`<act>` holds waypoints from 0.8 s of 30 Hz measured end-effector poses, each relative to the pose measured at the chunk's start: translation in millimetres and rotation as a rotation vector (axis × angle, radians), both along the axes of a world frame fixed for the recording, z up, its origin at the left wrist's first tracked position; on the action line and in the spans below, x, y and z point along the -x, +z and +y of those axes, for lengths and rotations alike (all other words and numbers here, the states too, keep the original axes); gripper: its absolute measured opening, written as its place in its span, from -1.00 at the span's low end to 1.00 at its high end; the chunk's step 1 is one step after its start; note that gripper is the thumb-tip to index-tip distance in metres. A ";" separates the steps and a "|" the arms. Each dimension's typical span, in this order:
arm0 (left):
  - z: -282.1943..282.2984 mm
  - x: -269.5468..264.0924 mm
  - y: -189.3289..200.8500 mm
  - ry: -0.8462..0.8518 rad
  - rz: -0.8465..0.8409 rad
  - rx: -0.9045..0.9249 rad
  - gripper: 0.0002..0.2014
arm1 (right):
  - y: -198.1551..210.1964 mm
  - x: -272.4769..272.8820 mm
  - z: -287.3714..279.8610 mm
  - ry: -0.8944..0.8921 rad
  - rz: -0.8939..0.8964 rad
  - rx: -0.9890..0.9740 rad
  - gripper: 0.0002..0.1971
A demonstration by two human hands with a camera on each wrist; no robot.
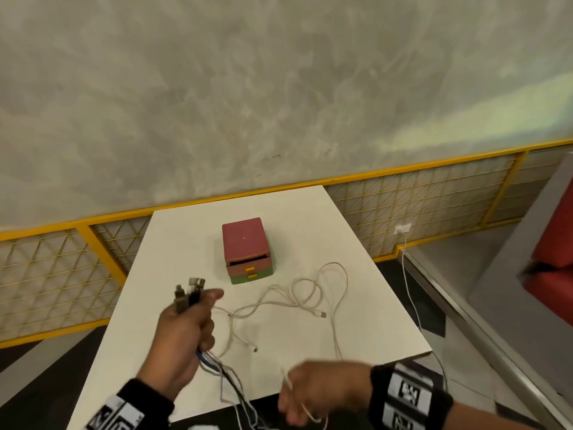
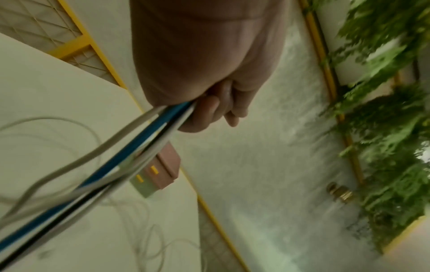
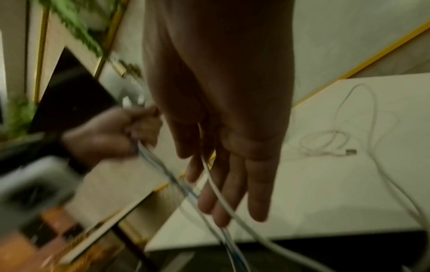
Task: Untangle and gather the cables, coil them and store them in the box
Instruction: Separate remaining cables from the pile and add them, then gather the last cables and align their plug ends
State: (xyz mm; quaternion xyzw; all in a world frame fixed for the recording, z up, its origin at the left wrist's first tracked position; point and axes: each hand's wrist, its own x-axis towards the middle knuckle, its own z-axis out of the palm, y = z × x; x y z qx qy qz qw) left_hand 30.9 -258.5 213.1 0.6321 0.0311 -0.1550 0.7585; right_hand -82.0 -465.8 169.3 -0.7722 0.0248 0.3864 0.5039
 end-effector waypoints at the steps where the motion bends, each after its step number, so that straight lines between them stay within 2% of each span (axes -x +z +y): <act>1: -0.2 -2.3 8.2 0.000 -0.016 0.021 -0.81 | -4.2 7.5 3.3 0.132 -0.041 0.140 -0.68; 3: -1.4 -2.7 23.7 -0.019 -0.042 0.057 -0.79 | -12.7 11.8 5.5 0.217 -0.061 0.413 -0.64; 5: -4.0 -0.8 35.1 -0.035 -0.064 0.088 -0.77 | -24.4 6.5 1.2 0.209 -0.029 0.511 -0.63; 7: -5.5 0.7 41.5 -0.049 -0.075 0.134 -0.75 | -42.5 -11.6 -10.8 0.052 -0.052 0.497 -0.63; 11: -5.4 3.6 46.9 -0.079 -0.066 0.201 -0.67 | -71.5 -57.8 -56.3 -0.358 -0.336 0.606 -0.68; 13: -5.2 4.8 48.4 -0.090 -0.072 0.198 -0.64 | -89.2 -75.3 -72.4 -0.432 -0.408 0.692 -0.66; 20: -4.6 -1.8 49.7 -0.100 -0.162 0.052 -0.60 | -130.0 -87.3 -73.3 -0.189 -0.343 1.044 -0.50; 24: -5.3 -8.6 48.1 -0.105 -0.156 0.029 -0.62 | -134.2 -86.2 -62.8 -0.183 -0.399 1.123 -0.59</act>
